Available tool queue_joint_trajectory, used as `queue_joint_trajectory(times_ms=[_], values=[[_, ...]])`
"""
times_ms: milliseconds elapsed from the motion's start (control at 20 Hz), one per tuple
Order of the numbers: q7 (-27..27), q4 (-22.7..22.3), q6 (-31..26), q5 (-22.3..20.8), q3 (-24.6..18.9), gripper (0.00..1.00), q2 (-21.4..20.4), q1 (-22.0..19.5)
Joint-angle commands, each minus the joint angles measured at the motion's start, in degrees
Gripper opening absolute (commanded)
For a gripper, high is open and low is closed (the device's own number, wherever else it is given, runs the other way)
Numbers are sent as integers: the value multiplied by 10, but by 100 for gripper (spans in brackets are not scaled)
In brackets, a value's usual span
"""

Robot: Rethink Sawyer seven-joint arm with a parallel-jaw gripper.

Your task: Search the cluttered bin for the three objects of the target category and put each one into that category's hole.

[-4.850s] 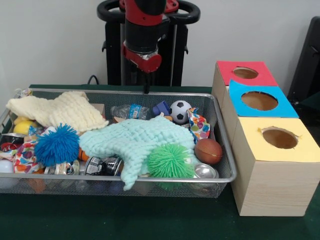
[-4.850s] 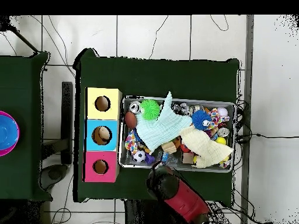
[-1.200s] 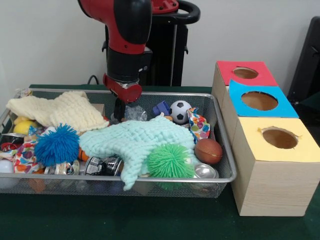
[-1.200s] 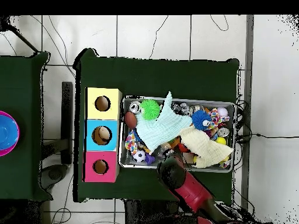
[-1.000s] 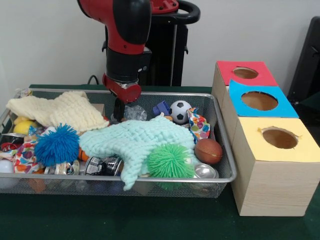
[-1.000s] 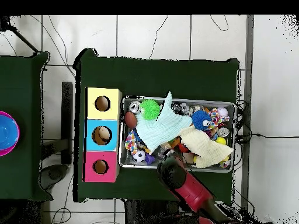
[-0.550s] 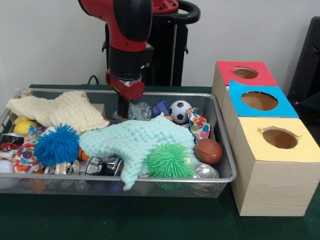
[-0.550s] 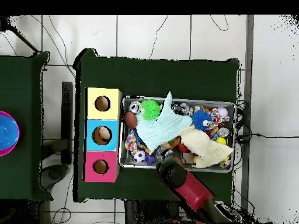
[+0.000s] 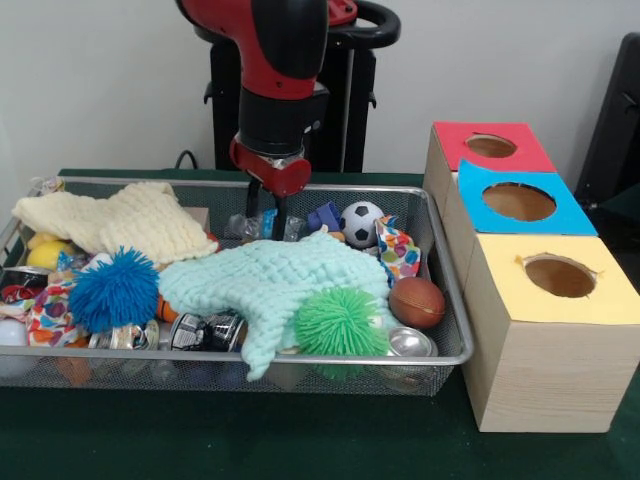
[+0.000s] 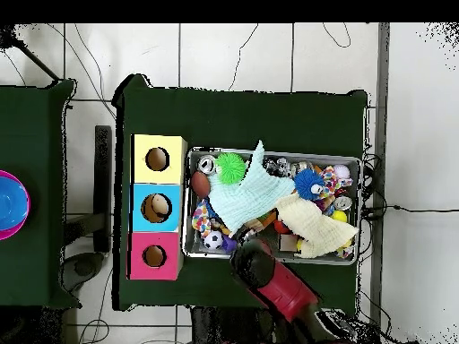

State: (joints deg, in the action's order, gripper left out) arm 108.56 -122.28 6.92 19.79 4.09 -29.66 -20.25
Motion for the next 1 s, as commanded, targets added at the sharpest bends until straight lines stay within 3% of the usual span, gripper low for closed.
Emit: queue_joint_trajectory(times_ms=[50, 250, 400, 550, 1000], values=[[120, 56, -28, 44, -9, 100, 0, -2], [138, 55, -19, 56, -19, 100, 12, -9], [148, 54, -27, 79, -7, 100, 13, 5], [142, 67, -55, 114, 32, 100, 16, 31], [150, 48, -76, 166, 40, 100, -1, 48]])
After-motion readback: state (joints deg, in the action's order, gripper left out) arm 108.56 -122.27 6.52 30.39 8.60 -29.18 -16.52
